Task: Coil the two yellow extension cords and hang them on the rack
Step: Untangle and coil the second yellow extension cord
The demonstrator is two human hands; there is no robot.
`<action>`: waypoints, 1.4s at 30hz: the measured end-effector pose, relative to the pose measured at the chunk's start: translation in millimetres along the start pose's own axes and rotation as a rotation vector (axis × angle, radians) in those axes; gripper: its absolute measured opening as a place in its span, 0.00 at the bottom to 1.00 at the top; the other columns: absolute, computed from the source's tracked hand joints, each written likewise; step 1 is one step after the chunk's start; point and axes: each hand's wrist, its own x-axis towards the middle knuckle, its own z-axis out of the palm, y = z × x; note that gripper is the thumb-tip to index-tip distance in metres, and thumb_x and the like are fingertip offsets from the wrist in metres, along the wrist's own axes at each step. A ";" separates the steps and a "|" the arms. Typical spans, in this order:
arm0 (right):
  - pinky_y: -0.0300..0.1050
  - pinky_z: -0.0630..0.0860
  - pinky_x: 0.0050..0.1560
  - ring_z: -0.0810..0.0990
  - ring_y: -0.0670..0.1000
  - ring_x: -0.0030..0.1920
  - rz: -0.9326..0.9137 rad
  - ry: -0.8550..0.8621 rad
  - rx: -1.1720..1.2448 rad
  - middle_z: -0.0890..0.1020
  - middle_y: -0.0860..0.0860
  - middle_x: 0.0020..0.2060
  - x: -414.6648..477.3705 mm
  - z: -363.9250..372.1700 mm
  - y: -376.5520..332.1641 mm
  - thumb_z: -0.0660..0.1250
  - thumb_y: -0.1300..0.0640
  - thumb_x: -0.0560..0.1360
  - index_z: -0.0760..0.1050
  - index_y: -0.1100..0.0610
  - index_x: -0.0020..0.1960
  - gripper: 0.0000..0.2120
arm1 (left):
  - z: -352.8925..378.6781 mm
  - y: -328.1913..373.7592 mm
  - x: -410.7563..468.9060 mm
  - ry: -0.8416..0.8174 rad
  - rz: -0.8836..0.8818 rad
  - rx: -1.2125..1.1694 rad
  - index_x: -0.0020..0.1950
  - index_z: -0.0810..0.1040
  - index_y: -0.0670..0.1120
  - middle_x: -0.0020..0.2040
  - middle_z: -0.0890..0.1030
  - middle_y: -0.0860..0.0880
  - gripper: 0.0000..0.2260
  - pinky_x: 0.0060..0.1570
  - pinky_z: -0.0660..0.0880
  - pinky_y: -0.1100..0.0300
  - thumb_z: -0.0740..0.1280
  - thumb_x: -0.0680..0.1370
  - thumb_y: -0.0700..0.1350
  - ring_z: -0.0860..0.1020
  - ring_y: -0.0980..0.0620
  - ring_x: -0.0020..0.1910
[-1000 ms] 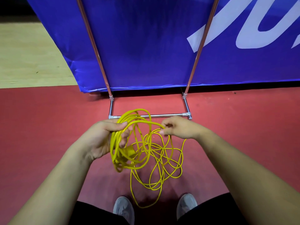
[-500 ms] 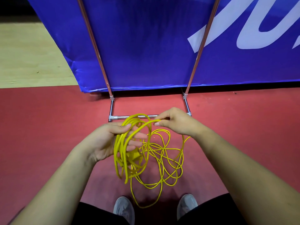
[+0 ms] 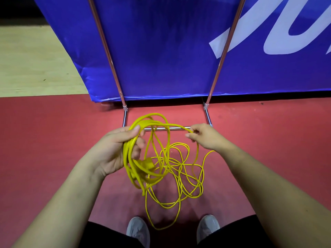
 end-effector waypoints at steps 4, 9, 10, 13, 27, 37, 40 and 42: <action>0.47 0.74 0.39 0.78 0.49 0.30 0.107 0.114 0.192 0.79 0.54 0.29 7.5 2.9 17.7 0.68 0.57 0.77 0.75 0.63 0.37 0.12 | -2.2 -3.8 1.0 -0.088 -0.006 0.037 0.52 0.79 0.38 0.27 0.71 0.47 0.22 0.23 0.67 0.65 0.78 0.65 0.49 0.67 0.56 0.19; 0.55 0.78 0.40 0.78 0.60 0.31 0.186 0.296 0.142 0.78 0.59 0.28 17.9 5.6 26.8 0.69 0.54 0.74 0.76 0.58 0.35 0.12 | -3.8 -10.6 0.1 -0.162 -0.184 0.170 0.50 0.81 0.37 0.31 0.78 0.43 0.20 0.23 0.72 0.63 0.78 0.64 0.47 0.75 0.51 0.23; 0.56 0.79 0.40 0.79 0.62 0.33 0.195 0.303 0.131 0.79 0.59 0.29 18.8 6.6 27.3 0.68 0.52 0.73 0.75 0.58 0.34 0.12 | -4.6 -10.4 0.1 -0.146 -0.208 0.169 0.47 0.81 0.38 0.31 0.78 0.43 0.19 0.23 0.74 0.63 0.80 0.62 0.47 0.77 0.50 0.23; 0.56 0.79 0.40 0.80 0.63 0.35 0.219 0.324 0.123 0.80 0.59 0.30 21.0 9.8 27.8 0.68 0.49 0.71 0.75 0.56 0.33 0.13 | -5.8 -9.1 -2.8 -0.153 -0.217 0.186 0.45 0.81 0.41 0.30 0.78 0.42 0.17 0.21 0.70 0.63 0.79 0.63 0.48 0.75 0.51 0.21; 0.45 0.72 0.38 0.77 0.53 0.31 0.495 0.033 0.223 0.76 0.55 0.31 -0.7 18.9 55.0 0.69 0.64 0.75 0.70 0.59 0.40 0.10 | -7.7 11.9 1.4 0.111 0.272 -0.070 0.46 0.79 0.42 0.27 0.72 0.49 0.08 0.26 0.69 0.64 0.63 0.73 0.43 0.69 0.54 0.23; 0.34 0.68 0.29 0.72 0.40 0.26 0.037 -0.312 -0.004 0.77 0.43 0.24 -5.4 -3.9 -58.2 0.70 0.64 0.73 0.83 0.55 0.39 0.07 | -3.5 15.4 14.2 0.298 0.159 0.153 0.50 0.75 0.37 0.33 0.82 0.45 0.07 0.29 0.76 0.65 0.63 0.79 0.41 0.82 0.49 0.31; 0.38 0.62 0.28 0.65 0.46 0.24 -0.057 -0.670 0.086 0.71 0.50 0.24 -21.6 -22.3 -89.7 0.71 0.63 0.73 0.84 0.56 0.40 0.05 | 7.1 17.4 14.8 0.257 0.073 0.209 0.49 0.72 0.39 0.42 0.84 0.37 0.04 0.37 0.81 0.59 0.62 0.79 0.40 0.85 0.42 0.42; 0.38 0.60 0.27 0.63 0.47 0.25 -0.160 -0.705 0.291 0.69 0.52 0.24 -29.6 -28.4 -105.2 0.70 0.62 0.73 0.82 0.59 0.40 0.04 | 17.2 13.3 16.6 0.157 0.022 0.251 0.53 0.71 0.39 0.46 0.83 0.33 0.05 0.42 0.82 0.55 0.62 0.79 0.40 0.84 0.40 0.44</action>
